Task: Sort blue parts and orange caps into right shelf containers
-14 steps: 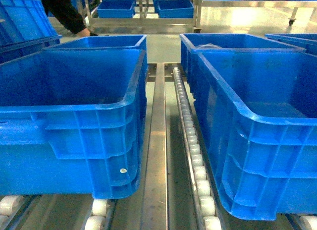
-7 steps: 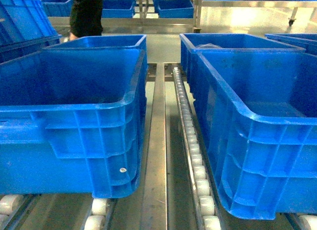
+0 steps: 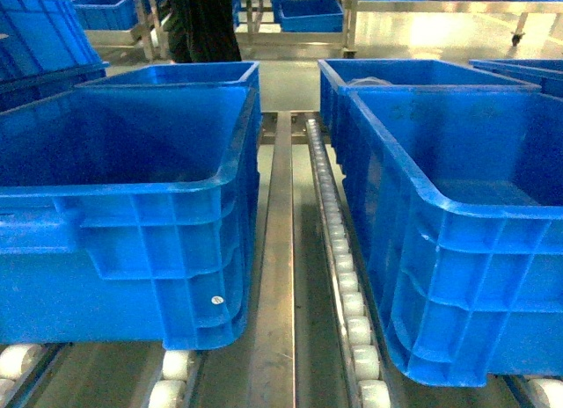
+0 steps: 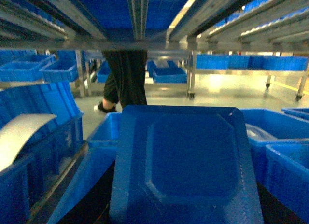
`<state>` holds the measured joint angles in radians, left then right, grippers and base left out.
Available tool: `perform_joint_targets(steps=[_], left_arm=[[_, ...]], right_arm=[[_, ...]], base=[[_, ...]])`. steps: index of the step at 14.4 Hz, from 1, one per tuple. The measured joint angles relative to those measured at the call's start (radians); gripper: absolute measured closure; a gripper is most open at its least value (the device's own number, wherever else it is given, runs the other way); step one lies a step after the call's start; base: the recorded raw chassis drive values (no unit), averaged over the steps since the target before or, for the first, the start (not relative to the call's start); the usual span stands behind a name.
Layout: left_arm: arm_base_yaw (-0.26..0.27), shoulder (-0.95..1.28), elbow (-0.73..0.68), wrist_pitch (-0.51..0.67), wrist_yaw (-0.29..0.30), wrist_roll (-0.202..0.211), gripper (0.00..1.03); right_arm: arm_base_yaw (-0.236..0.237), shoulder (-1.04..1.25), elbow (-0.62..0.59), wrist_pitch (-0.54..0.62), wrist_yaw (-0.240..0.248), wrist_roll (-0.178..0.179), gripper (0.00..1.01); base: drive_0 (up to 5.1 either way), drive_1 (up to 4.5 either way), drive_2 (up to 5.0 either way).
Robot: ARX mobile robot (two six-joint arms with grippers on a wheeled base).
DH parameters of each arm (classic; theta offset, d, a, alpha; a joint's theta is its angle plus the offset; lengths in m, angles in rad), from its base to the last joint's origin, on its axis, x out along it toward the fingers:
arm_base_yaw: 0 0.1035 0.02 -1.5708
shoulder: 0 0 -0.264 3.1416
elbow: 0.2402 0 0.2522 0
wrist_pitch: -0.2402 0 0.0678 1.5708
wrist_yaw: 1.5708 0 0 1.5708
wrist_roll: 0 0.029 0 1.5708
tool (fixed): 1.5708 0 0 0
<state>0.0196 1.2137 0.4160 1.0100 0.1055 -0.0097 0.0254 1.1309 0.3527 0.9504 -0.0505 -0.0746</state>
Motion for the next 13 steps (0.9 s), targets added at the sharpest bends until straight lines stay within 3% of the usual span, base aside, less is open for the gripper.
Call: perform_joint_targets(steps=[1,3,4,6,9,10,11,13], left_arm=[[-0.012,0.193,0.141,-0.065,-0.004,0.014,0.61],[-0.023,0.381,0.272,-0.130,-0.019,0.001,0.61],[-0.027,0.408,0.318,-0.142,-0.005,-0.030,0.60],[-0.031,0.360,0.319,-0.142,0.023,-0.079,0.36],[-0.031,0.359,0.315,-0.148,0.022,-0.097,0.03],[-0.028,0.357,0.312,-0.156,-0.006,-0.086,0.07],[-0.027,0.330,0.268,-0.139,-0.076,-0.056,0.17],[-0.016,0.218,0.097,-0.091,-0.108,-0.015,0.43]], right_arm=[[0.001,0.201,0.136,-0.039,0.020,-0.006,0.58],[0.016,0.428,0.271,-0.097,0.058,-0.015,0.58],[0.030,0.510,0.322,-0.077,0.085,-0.025,0.57],[0.034,0.505,0.332,-0.062,0.088,-0.028,0.34],[0.034,0.503,0.335,-0.064,0.092,-0.028,0.01],[0.034,0.503,0.330,-0.034,0.098,-0.018,0.05],[0.033,0.485,0.293,0.023,0.102,0.013,0.16],[0.025,0.361,0.128,0.064,0.098,0.052,0.44]], base=[[0.0,0.00,0.0],[0.0,0.00,0.0],[0.0,0.00,0.0],[0.0,0.00,0.0],[0.0,0.00,0.0],[0.0,0.00,0.0],[0.0,0.00,0.0],[0.0,0.00,0.0]])
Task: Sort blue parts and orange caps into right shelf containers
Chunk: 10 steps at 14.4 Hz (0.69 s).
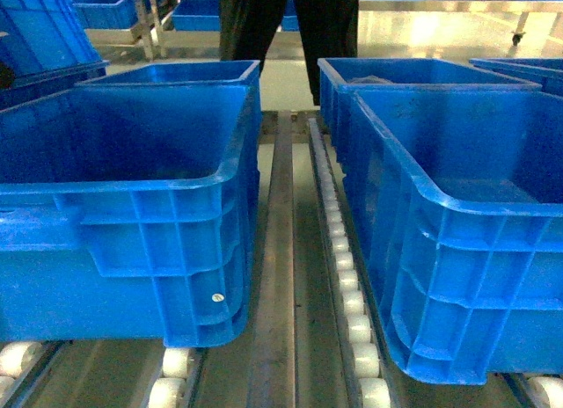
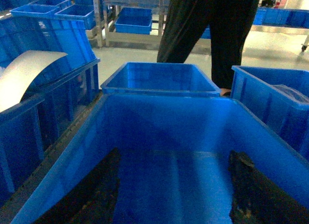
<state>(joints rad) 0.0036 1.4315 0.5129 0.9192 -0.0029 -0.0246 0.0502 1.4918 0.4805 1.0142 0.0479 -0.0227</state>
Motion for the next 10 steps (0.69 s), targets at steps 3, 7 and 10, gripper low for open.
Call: perform_joint_targets(steps=[3,7,10], left_arm=[[-0.003,-0.111,-0.142,0.025,0.003,0.007,0.73],[-0.003,-0.267,-0.288,0.013,0.002,0.007,1.01],[-0.003,-0.475,-0.404,-0.087,0.002,0.007,1.01]], right_arm=[[-0.053,-0.109,-0.132,0.011,-0.042,0.008,0.74],[-0.055,-0.280,-0.274,-0.019,-0.047,0.011,0.98],[-0.055,-0.443,-0.416,-0.068,-0.047,0.011,0.98]], base=[[0.0,0.00,0.0],[0.0,0.00,0.0],[0.0,0.00,0.0]])
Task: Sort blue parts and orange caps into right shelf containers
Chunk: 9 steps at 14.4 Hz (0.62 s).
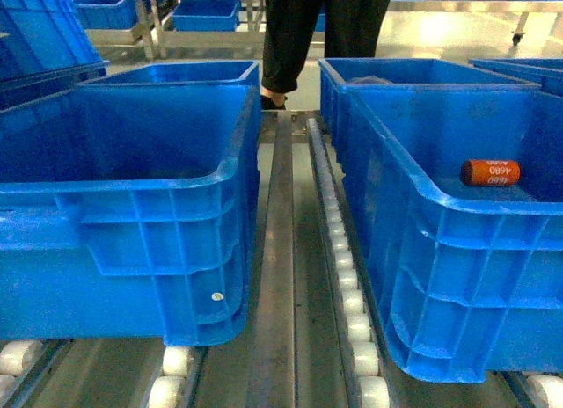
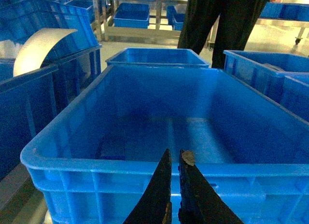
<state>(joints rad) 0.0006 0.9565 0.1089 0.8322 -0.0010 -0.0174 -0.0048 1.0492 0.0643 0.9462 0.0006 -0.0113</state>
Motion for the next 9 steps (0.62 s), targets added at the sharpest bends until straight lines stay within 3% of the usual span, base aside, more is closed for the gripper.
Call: perform_joint_targets(steps=[2,9], left_arm=[[0.000,-0.031,-0.048,0.055,0.000,0.000,1.01],[0.000,-0.281,-0.097,-0.180,0.000,0.000,1.01]], right_arm=[[0.000,-0.092,-0.007,-0.051,0.000,0.000,0.98],[0.000,-0.373,-0.051,-0.291,0.000,0.000,0.98]], base=[[0.0,0.00,0.0],[0.0,0.00,0.0]])
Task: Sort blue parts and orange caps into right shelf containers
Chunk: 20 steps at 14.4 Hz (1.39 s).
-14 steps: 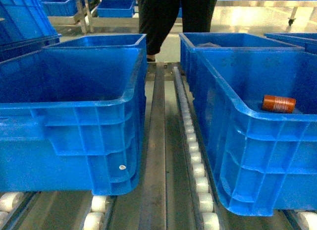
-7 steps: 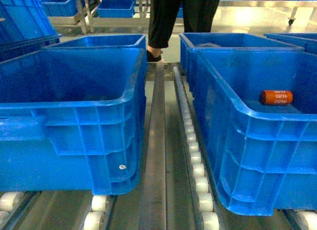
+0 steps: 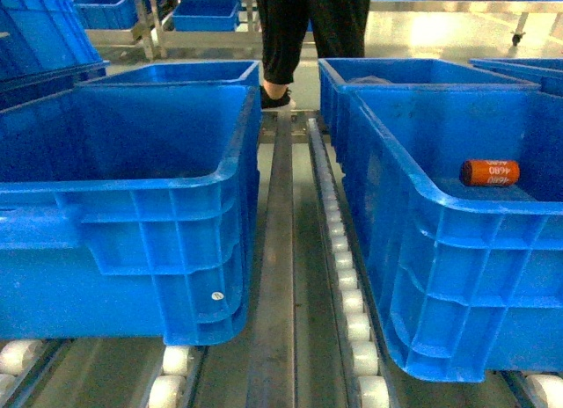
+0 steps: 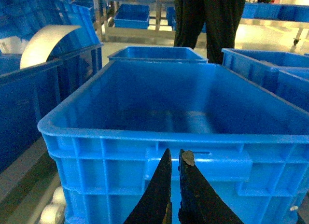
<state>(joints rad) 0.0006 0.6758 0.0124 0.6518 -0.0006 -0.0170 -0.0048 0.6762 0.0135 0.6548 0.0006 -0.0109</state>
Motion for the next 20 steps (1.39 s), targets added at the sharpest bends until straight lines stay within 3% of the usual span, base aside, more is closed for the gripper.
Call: perform_joint_targets(steps=[7,16,17,20], left_arm=[[0.000,-0.296,-0.002,-0.274,0.000,0.000,1.01],[0.000,-0.505,-0.002,-0.479,0.000,0.000,1.01],[0.000,-0.602,-0.001,-0.627,0.001,0.000,1.01],[0.000,-0.665,-0.001,-0.663,0.000,0.002,1.01]], right_arm=[[0.000,-0.296,-0.001,-0.275,0.000,0.000,0.98],[0.000,-0.505,-0.001,-0.483,0.000,0.000,0.98],[0.000,-0.592,0.000,-0.623,-0.003,0.000,0.98],[0.000,-0.671,0.000,-0.664,0.000,0.001,0.98]], base=[[0.0,0.00,0.0],[0.0,0.00,0.0],[0.0,0.00,0.0],[0.0,0.00,0.0]])
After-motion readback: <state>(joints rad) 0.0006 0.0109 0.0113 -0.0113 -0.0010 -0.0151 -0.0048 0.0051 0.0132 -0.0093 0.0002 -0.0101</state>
